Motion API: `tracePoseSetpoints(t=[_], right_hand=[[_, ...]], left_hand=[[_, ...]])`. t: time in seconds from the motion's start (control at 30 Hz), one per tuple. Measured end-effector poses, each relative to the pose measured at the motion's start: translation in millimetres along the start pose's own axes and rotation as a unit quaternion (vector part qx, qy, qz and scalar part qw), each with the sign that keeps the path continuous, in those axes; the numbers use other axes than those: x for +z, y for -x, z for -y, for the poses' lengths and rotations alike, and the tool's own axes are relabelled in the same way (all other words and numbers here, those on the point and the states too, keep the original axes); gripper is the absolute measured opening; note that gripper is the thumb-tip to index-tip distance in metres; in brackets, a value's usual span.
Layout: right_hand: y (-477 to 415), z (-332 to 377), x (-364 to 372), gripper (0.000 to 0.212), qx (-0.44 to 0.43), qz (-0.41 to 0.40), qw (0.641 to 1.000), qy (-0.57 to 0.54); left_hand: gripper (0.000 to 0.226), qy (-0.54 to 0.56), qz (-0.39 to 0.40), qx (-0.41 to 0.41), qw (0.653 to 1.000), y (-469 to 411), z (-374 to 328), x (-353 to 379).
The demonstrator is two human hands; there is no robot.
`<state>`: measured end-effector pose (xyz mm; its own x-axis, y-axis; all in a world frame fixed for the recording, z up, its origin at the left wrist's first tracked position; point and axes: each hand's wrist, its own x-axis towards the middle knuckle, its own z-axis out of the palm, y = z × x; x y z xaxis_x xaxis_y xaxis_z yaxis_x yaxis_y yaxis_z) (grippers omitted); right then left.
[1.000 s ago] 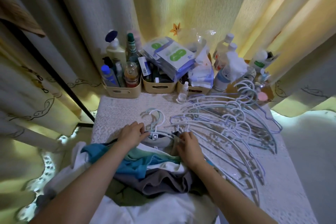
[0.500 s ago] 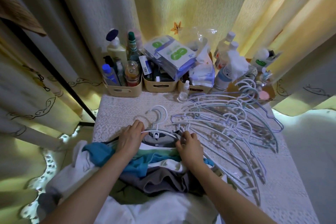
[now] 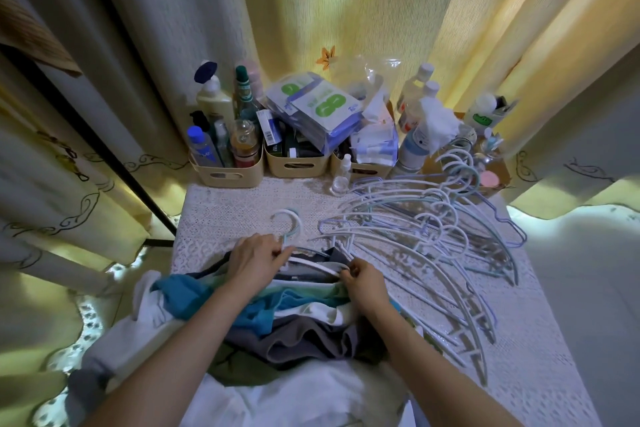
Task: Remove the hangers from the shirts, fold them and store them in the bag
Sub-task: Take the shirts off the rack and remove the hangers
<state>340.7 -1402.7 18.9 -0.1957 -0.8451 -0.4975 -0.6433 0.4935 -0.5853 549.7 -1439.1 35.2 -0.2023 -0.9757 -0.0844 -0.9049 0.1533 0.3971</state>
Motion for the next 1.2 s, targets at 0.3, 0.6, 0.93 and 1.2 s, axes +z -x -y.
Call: tracePoseSetpoints(t=[0.3, 0.6, 0.93, 1.2], right_hand=[[-15, -6, -10, 0.02, 0.031, 0.068, 0.996, 0.055], [-22, -9, -16, 0.042, 0.082, 0.14, 0.977, 0.136], [-27, -15, -29, 0.012, 0.128, 0.165, 0.974, 0.082], [-22, -37, -39, 0.024, 0.167, 0.362, 0.877, -0.268]], left_hand=[[0.02, 0.053, -0.032, -0.061, 0.996, 20, 56, -15], [0.019, 0.22, 0.01, -0.078, 0.972, 24, 30, -3], [0.029, 0.246, -0.02, -0.1, 0.964, 14, 45, -7], [0.03, 0.304, -0.07, -0.121, 0.942, 16, 47, -6]])
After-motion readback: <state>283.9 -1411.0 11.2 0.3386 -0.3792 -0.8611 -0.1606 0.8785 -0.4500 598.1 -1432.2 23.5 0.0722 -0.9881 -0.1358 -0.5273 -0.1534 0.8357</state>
